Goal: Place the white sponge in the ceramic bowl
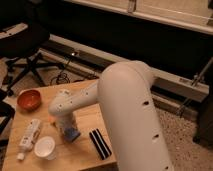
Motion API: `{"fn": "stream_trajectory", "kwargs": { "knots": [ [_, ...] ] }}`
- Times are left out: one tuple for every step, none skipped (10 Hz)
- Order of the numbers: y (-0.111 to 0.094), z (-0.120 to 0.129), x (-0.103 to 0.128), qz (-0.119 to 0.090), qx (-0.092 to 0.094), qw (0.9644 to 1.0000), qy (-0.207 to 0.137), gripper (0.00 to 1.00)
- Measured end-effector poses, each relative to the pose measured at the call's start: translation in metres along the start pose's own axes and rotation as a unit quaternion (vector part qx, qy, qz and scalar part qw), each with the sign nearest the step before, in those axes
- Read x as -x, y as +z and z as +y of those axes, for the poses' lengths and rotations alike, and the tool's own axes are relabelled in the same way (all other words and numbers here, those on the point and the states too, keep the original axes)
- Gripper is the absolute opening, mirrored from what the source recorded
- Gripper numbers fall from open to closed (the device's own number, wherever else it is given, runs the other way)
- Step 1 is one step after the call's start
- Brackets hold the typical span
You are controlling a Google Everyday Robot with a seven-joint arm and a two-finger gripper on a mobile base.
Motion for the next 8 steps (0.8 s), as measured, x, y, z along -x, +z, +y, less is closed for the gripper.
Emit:
{"fn": "stream_trajectory", "kwargs": {
  "knots": [
    [-0.001, 0.001, 0.002, 0.0, 0.002, 1.0, 0.0, 0.39],
    [-0.004, 0.003, 0.005, -0.002, 0.003, 1.0, 0.0, 0.29],
    [-0.009, 0.004, 0.009, -0.006, 0.004, 1.0, -0.001, 0.21],
    [-0.021, 0.007, 0.016, -0.016, 0.003, 0.9998, -0.006, 0.09],
    [-0.034, 0.011, 0.025, -0.026, 0.003, 0.9996, -0.012, 0.02],
    [-0.046, 0.016, 0.033, -0.036, 0.002, 0.9992, -0.018, 0.0],
    [-0.063, 0.023, 0.046, -0.049, 0.001, 0.9984, -0.028, 0.0],
    [-0.082, 0.031, 0.061, -0.063, -0.003, 0.9973, -0.038, 0.0]
  ]
}}
